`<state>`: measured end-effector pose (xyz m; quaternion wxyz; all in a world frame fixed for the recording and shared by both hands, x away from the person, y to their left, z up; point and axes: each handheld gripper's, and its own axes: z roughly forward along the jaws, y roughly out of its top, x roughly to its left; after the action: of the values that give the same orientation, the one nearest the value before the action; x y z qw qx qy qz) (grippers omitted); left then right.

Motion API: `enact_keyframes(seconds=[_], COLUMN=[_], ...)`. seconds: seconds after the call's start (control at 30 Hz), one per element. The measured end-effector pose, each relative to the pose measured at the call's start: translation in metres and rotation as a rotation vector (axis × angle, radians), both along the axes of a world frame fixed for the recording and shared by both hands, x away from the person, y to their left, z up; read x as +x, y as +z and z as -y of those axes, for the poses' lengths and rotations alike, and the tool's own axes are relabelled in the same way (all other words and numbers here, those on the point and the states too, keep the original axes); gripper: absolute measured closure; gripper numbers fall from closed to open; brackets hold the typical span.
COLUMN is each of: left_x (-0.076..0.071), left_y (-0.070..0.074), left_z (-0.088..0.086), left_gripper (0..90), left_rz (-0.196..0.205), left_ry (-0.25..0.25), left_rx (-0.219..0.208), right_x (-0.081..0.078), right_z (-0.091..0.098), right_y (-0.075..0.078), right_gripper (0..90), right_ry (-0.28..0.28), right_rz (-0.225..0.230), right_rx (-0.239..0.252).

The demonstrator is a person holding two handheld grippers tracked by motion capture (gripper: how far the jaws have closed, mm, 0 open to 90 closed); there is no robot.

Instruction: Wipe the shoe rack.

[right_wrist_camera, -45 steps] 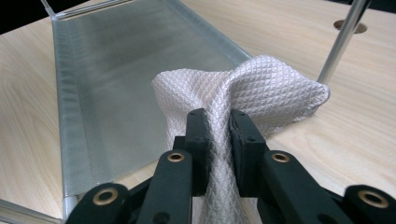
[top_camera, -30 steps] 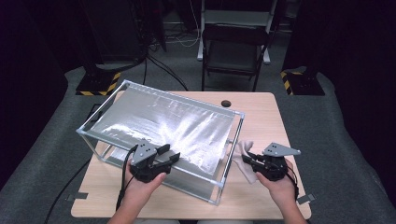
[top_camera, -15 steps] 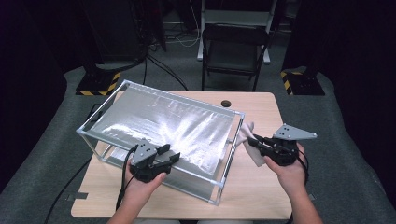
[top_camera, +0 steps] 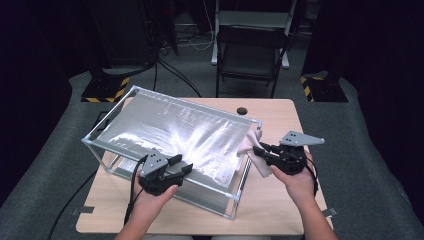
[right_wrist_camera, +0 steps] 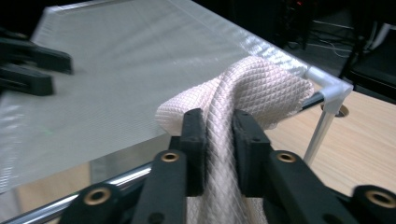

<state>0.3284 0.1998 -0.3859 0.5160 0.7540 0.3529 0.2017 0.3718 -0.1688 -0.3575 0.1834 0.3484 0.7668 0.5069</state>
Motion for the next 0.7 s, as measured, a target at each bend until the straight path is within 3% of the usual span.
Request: enact_keyframes(seconds=[0.03,0.1,0.33,0.43,0.57,0.7], left_x=[0.0,0.0,0.001,0.001,0.002,0.002], left_y=[0.0,0.0,0.0,0.0,0.0,0.0], left_z=[0.0,0.0,0.0,-0.001,-0.001,-0.001], left_gripper=[48.7,48.7,48.8,48.8,48.8,48.8], left_rz=[0.001,-0.001,-0.005,-0.007,-0.005,-0.004], left_ry=[0.001,0.002,-0.003,-0.003,-0.004,-0.005], left_rx=[0.001,-0.001,-0.002,-0.002,-0.002,-0.004], right_x=[0.002,0.003,0.024,0.038,0.052,0.058], right_z=[-0.004,-0.005,-0.001,-0.004,-0.006,-0.003], right_y=[-0.003,-0.004,-0.005,-0.005,-0.005,-0.007], right_gripper=[70.6,70.3,68.0,65.3,65.7,66.4], right_ry=[-0.017,-0.027,-0.077,-0.088,-0.126,-0.141], right_rz=[0.024,0.038,0.019,-0.001,0.018,0.007], right_rx=[-0.034,-0.031,0.0,-0.009,-0.035,0.003])
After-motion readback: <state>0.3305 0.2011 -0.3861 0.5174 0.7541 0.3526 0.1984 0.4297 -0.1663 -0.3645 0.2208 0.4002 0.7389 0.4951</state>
